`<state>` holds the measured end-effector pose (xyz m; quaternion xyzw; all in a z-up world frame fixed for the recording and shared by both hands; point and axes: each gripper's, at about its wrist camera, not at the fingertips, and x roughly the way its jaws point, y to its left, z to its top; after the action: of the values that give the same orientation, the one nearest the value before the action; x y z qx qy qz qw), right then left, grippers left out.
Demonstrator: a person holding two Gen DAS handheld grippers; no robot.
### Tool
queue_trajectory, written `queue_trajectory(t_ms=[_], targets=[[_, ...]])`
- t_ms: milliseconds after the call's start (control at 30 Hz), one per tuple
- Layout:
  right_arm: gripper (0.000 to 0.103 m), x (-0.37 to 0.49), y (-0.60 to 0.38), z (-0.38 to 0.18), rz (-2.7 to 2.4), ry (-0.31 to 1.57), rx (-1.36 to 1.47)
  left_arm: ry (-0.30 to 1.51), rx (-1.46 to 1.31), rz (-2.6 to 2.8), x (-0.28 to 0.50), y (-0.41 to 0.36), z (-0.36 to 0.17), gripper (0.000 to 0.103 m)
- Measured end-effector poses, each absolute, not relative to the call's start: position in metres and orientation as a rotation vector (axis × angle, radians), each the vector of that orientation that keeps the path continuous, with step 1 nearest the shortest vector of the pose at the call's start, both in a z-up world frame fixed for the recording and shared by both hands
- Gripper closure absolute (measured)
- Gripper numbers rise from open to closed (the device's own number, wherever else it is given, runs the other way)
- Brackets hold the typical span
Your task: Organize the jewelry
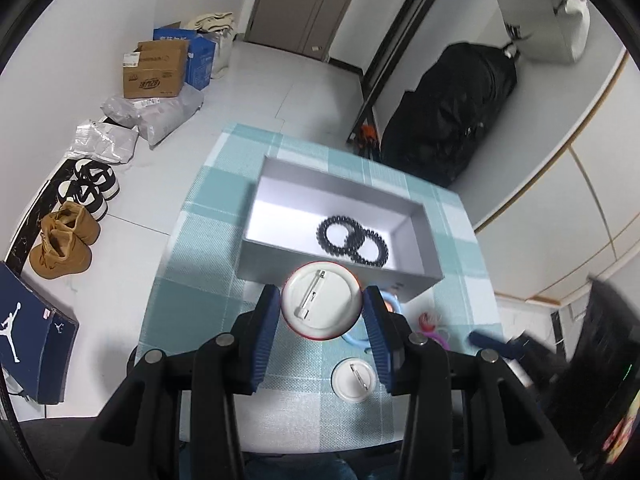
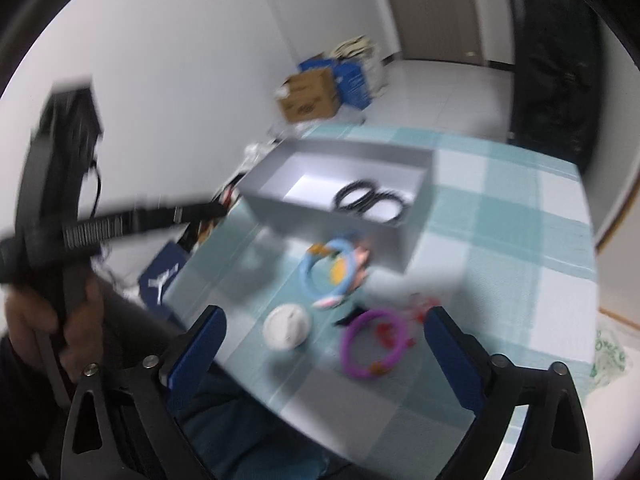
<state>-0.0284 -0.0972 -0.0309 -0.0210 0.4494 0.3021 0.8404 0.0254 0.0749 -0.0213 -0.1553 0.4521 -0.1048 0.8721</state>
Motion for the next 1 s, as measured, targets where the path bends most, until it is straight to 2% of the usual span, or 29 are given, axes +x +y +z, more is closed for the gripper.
queue_trajectory(t_ms=[100,233,367,633,800,900,1000], targets=[[0.008,-0.035,-0.078,-0.04,0.679,0.977,-0.078,0.929,-0.35,-0.222,0.025,0.083,-0.019,0.066],[0.022,-0.038,-0.056,-0.052,0.713,1.006,-0.143,0.899,-0.364,-0.216,0.022,0.092,-0.012,0.066],[0.027,-0.034,-0.044,-0.061,0.703,1.01,-0.176,0.871,-0.385,-0.198,0.021,0.103,-0.007,0.066],[0.049,-0.031,-0.023,-0.078,0.663,1.011,-0.327,0.881,-0.46,-0.176,0.024,0.119,-0.013,0.066],[0.054,-0.027,-0.023,-0.084,0.602,1.009,-0.383,0.862,-0.497,-0.188,0.022,0.123,-0.009,0.066],[0.065,-0.027,-0.021,-0.083,0.594,1.005,-0.387,0.855,-0.488,-0.184,0.022,0.121,-0.008,0.066],[0.065,-0.025,-0.023,-0.081,0.601,1.01,-0.369,0.855,-0.482,-0.185,0.021,0.118,-0.007,0.066]])
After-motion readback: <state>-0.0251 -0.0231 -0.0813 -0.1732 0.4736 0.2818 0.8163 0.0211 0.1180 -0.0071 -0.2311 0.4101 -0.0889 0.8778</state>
